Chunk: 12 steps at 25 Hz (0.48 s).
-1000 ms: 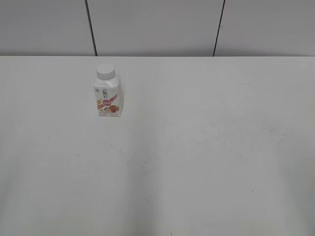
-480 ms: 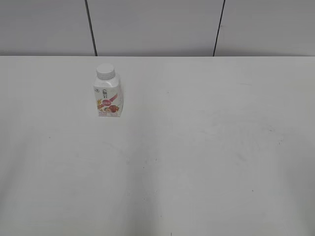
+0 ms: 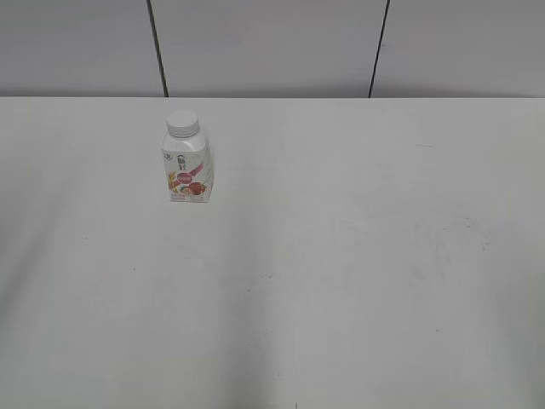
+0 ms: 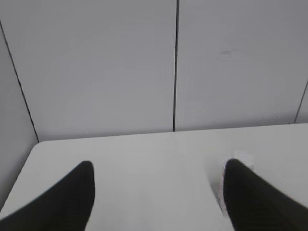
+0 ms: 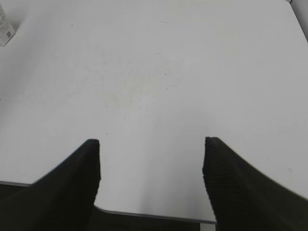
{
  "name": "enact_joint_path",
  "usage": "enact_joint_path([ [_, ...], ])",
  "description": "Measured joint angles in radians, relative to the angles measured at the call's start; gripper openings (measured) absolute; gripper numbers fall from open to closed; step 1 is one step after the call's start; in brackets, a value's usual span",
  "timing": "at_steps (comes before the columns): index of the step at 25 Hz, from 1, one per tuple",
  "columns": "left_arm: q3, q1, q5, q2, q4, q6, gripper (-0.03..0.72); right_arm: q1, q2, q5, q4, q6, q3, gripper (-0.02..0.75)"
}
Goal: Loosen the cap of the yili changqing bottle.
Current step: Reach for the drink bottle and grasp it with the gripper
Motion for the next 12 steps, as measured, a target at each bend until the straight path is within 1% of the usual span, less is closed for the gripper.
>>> enact_joint_path([
  [5, 0.0, 0.0, -0.211, 0.217, 0.003, 0.0, 0.51, 0.0, 0.0, 0.0, 0.0, 0.0, 0.0, 0.531],
  [9, 0.0, 0.0, -0.423, 0.399, -0.007, 0.0, 0.51, 0.0, 0.0, 0.0, 0.0, 0.0, 0.0, 0.531],
  [12, 0.0, 0.0, -0.502, 0.467, -0.033, 0.0, 0.51, 0.0, 0.0, 0.0, 0.0, 0.0, 0.0, 0.531],
])
